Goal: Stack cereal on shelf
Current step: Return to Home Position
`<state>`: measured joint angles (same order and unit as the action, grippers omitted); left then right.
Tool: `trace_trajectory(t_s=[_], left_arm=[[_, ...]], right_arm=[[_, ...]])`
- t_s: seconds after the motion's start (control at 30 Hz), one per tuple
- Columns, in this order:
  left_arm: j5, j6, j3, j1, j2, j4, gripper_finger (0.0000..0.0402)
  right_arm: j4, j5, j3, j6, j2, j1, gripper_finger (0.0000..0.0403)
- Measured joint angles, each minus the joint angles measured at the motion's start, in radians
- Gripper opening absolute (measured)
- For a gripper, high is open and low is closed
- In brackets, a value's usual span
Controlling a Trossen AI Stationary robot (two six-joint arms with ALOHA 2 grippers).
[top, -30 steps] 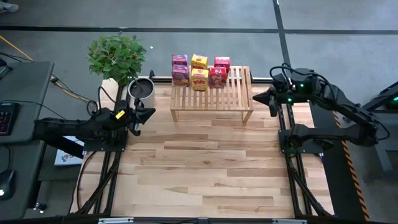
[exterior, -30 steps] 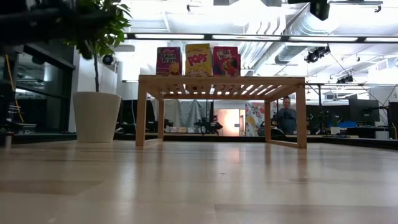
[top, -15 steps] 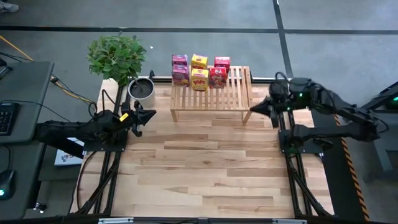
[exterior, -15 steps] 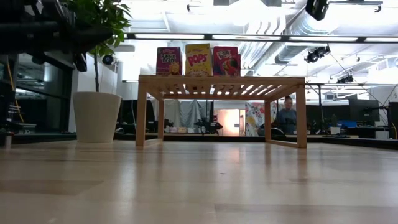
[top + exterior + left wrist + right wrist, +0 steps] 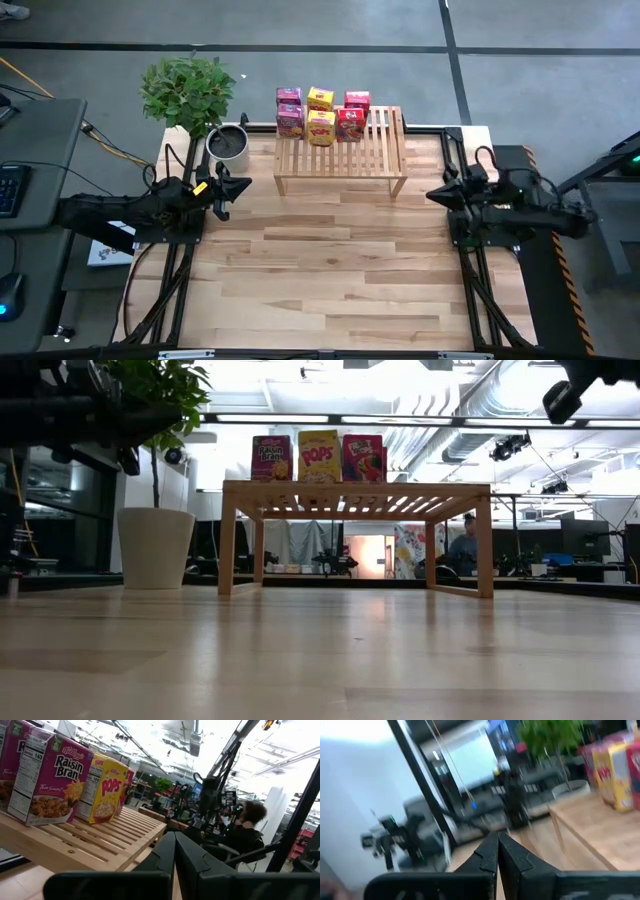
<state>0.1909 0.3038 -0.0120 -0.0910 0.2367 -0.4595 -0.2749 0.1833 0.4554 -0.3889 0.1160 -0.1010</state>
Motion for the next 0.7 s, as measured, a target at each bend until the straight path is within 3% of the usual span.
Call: trace_trajectory(t_s=[0.13,0.27,0.57,0.7], left_arm=[[0.0,0.0,0.0,0.0,0.0,0.0,0.0001],[0.0,-0.001,0.0,0.0,0.0,0.001,0.0001],[-0.001,-0.001,0.0,0.0,0.0,0.027,0.0002],[-0.001,-0.001,0.0,0.0,0.0,0.033,0.0003]], right_arm=[[0.229,-0.004,-0.168,-0.03,-0.115,0.007,0.0],[0.365,0.011,-0.268,-0.008,-0.093,0.026,0.0],[0.511,-0.048,-0.444,0.05,-0.113,0.046,0.0],[0.474,-0.127,-0.441,0.149,-0.112,0.045,0.0]])
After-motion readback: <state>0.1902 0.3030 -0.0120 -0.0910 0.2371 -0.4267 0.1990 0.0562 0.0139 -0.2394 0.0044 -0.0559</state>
